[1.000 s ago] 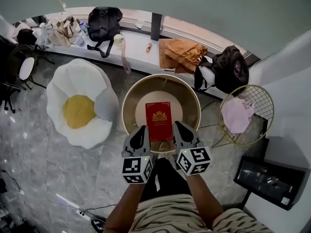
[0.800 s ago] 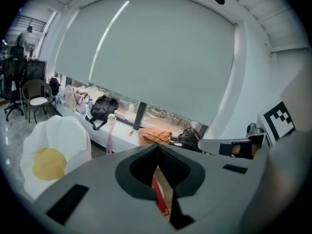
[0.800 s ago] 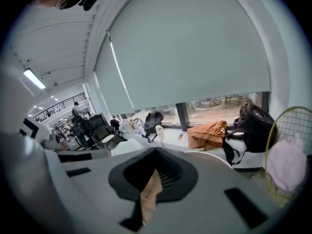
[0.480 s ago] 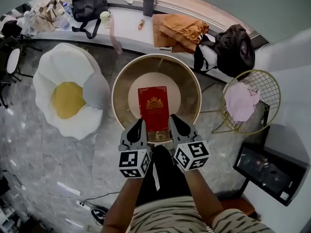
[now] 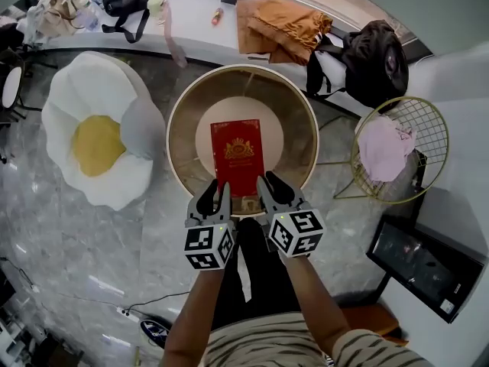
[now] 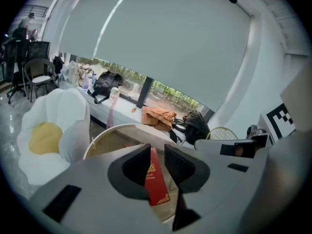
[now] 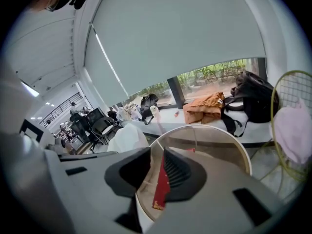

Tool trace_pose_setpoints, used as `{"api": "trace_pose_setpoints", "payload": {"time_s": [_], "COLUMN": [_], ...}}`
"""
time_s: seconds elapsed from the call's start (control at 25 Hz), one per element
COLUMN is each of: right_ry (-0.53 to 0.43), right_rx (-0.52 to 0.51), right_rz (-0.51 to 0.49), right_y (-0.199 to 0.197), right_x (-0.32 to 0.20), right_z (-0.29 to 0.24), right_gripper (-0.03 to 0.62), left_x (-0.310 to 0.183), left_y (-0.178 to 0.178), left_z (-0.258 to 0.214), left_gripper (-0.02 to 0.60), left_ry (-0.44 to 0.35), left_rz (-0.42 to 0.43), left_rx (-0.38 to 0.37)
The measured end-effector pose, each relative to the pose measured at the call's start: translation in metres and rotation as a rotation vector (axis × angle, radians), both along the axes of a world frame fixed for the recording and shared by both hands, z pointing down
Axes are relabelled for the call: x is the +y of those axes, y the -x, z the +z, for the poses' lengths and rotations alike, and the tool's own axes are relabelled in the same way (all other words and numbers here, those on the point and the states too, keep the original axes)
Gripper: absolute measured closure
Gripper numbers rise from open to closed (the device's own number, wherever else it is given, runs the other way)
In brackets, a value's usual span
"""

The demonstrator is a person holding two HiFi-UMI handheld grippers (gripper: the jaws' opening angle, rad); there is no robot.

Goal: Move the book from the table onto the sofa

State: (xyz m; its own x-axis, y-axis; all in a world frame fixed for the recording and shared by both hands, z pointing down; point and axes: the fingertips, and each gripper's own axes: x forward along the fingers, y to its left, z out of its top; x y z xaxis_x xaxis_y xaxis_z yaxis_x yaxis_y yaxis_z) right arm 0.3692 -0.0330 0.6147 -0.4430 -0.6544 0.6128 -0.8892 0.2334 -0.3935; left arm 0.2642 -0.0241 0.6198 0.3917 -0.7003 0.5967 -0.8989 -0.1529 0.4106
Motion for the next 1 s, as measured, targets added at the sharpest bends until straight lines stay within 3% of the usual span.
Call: {"api": "trace_pose_setpoints", "payload": {"time_s": [0.48, 0.72, 1.0], "right_ry": [0.132, 0.188, 0.249], "right_rx": [-0.027, -0.014, -0.034], "right_rz": [0.018, 0.032, 0.053], "right_y": [-0.007, -0.011, -0.015], "right_x": [0.011, 0.005, 0.001], "right_z": [0.079, 0.113, 0.148], "right_gripper": [0.384, 0.338, 0.309], "left_x": [0.015, 0.011, 0.007], "left_y": [-0.002, -0.006, -0.005], "left_z": [0.080, 0.113, 0.146], "left_gripper": [0.417, 0.339, 0.294], "left_ry": [0.118, 0.206, 0.263], "left_rz": [-0.012, -0.013, -0.018], "left_rx": [0.006, 0.024, 0.014]}}
